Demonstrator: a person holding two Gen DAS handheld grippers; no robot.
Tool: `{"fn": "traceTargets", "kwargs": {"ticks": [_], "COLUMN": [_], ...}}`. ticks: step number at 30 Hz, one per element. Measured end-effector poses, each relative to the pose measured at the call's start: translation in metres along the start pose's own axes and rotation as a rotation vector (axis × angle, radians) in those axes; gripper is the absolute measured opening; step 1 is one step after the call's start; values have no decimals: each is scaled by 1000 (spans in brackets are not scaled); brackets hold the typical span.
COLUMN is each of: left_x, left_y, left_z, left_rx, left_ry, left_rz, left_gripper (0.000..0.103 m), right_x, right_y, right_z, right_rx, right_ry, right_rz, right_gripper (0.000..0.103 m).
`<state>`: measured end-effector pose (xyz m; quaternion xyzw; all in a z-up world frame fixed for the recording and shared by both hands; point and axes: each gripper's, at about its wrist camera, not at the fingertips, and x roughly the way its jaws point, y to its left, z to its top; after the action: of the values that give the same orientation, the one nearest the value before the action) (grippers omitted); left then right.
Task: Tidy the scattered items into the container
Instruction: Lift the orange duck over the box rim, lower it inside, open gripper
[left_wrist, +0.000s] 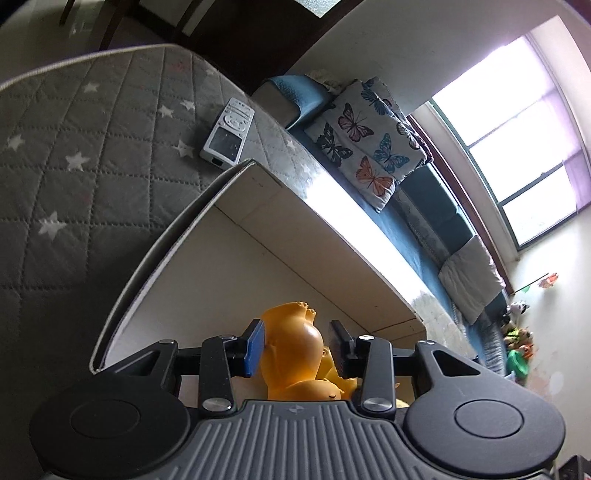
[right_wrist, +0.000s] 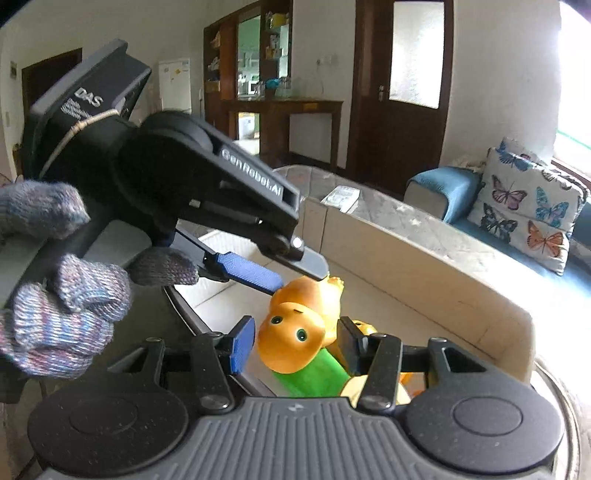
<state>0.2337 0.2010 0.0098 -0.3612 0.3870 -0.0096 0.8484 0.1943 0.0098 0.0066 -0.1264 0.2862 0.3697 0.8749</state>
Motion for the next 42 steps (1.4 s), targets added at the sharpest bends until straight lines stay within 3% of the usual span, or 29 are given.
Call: {"fn": "traceTargets", "kwargs": {"ticks": [9, 11, 18, 20, 42], "left_x": [-25, -30, -51, -57, -90], "left_y": [-9, -10, -21, -24, -35], "left_z": [-14, -18, -39, -48, -123], "left_rx": [69, 74, 145, 171, 370], "left_ry": [-38, -41, -73, -79, -120], "left_rz": [22, 21, 18, 20, 100], "left_gripper": [40, 40, 40, 40, 40], "right_x": [-28, -34, -57, -60, -95], "right_y": [-1, 0, 7, 6, 8], "right_z": [-13, -16, -31, -33, -70], "right_rx": [59, 71, 99, 111, 233], "right_ry": [-44, -51, -71, -76, -103], "right_rz": [-32, -33, -55, -60, -123], "right_gripper": [52, 59, 61, 68, 95]}}
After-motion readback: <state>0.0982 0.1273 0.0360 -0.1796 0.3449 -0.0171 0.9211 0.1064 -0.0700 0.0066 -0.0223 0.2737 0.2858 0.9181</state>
